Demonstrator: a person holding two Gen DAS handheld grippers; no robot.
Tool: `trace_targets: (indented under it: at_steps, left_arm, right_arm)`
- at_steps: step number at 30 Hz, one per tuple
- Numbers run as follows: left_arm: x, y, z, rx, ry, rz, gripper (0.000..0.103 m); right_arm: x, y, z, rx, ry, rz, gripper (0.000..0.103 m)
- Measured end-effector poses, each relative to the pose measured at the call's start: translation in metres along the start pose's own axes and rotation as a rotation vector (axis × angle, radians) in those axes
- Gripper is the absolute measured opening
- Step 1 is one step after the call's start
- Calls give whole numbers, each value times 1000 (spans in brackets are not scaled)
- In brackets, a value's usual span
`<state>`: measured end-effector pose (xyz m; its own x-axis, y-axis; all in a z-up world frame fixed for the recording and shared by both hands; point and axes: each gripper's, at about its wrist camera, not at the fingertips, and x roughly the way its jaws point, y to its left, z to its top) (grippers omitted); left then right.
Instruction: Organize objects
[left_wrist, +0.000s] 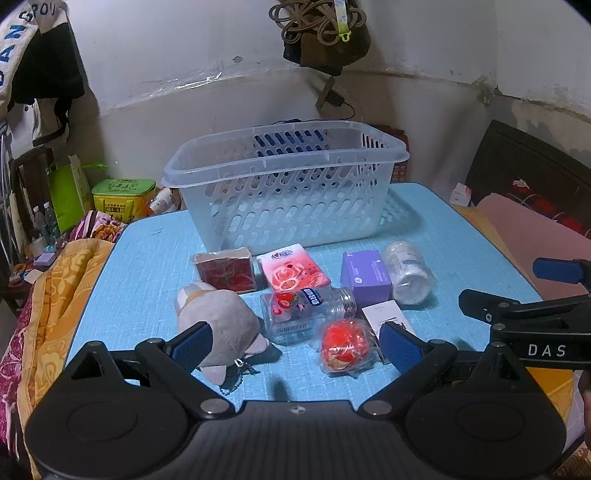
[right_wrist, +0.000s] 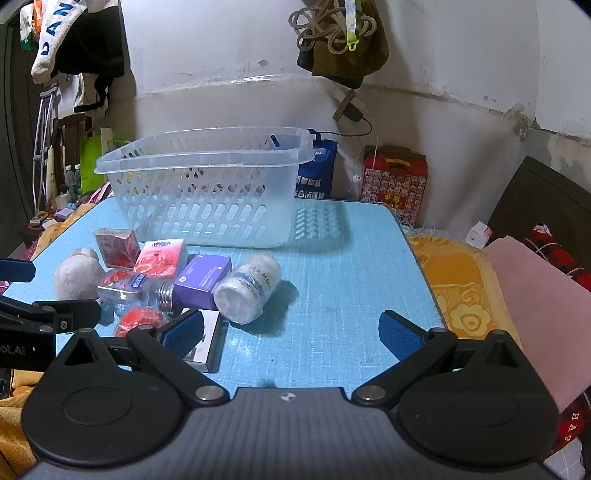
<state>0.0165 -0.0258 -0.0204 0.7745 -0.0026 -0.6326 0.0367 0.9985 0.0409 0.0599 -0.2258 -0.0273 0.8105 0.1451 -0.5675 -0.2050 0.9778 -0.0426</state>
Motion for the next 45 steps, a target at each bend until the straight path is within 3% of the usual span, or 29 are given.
trace_targets:
  at_steps: [45]
  left_arm:
    - [1,4,0,-6,8,1,98]
  right_arm:
    - [0,1,0,8,5,7,103]
